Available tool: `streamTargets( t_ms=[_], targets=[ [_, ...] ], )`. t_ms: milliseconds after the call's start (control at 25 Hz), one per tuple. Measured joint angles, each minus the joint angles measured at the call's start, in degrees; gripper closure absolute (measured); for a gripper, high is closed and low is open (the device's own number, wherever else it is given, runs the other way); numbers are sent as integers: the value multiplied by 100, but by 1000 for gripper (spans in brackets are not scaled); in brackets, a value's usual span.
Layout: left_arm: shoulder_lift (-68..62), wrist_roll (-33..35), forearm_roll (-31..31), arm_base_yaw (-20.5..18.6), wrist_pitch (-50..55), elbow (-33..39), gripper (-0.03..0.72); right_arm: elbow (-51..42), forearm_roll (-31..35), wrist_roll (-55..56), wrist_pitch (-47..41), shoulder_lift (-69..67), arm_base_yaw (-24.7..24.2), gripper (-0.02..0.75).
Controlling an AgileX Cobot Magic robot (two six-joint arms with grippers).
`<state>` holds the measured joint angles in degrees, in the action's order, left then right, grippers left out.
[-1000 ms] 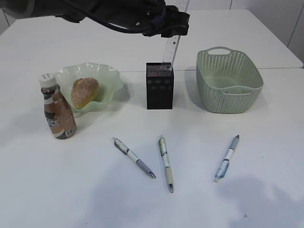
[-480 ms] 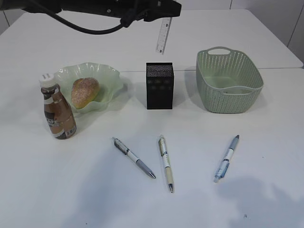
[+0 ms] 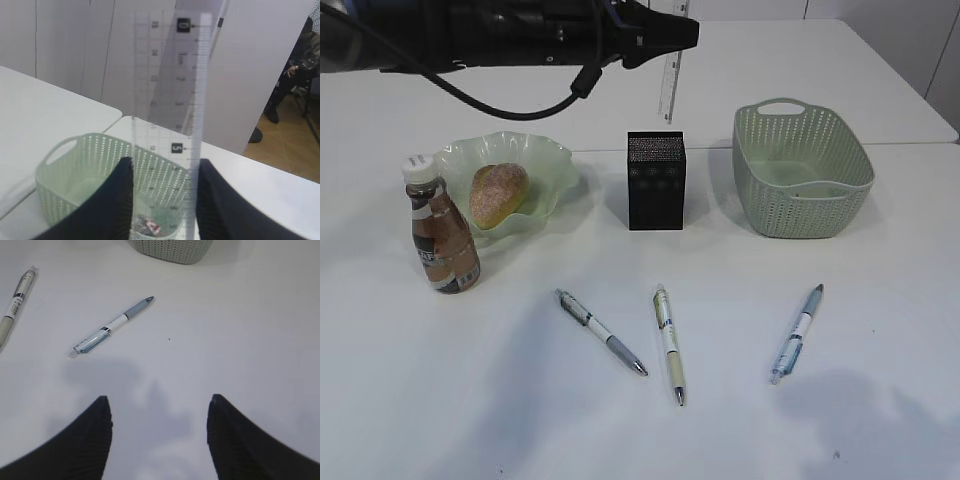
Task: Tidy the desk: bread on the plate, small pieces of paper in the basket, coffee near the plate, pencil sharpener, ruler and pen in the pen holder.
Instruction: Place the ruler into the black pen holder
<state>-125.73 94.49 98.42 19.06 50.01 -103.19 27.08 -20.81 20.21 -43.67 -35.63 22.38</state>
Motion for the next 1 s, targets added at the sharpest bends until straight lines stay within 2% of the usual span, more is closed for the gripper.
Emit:
streamTargets(
  t_ms=[240,480,800,1000],
  targets=[
    [-265,682,226,-121,48,0,458,0,0,0,0,0,0,260],
    [-277,1289,261,-118,-529,0,458,0,0,0,8,0,0,260],
    [-327,1636,306,-89,-879,0,458,0,0,0,40,0,0,260],
    [-426,1829,306,63,-1017,0,458,0,0,0,99,0,0,260]
  ],
)
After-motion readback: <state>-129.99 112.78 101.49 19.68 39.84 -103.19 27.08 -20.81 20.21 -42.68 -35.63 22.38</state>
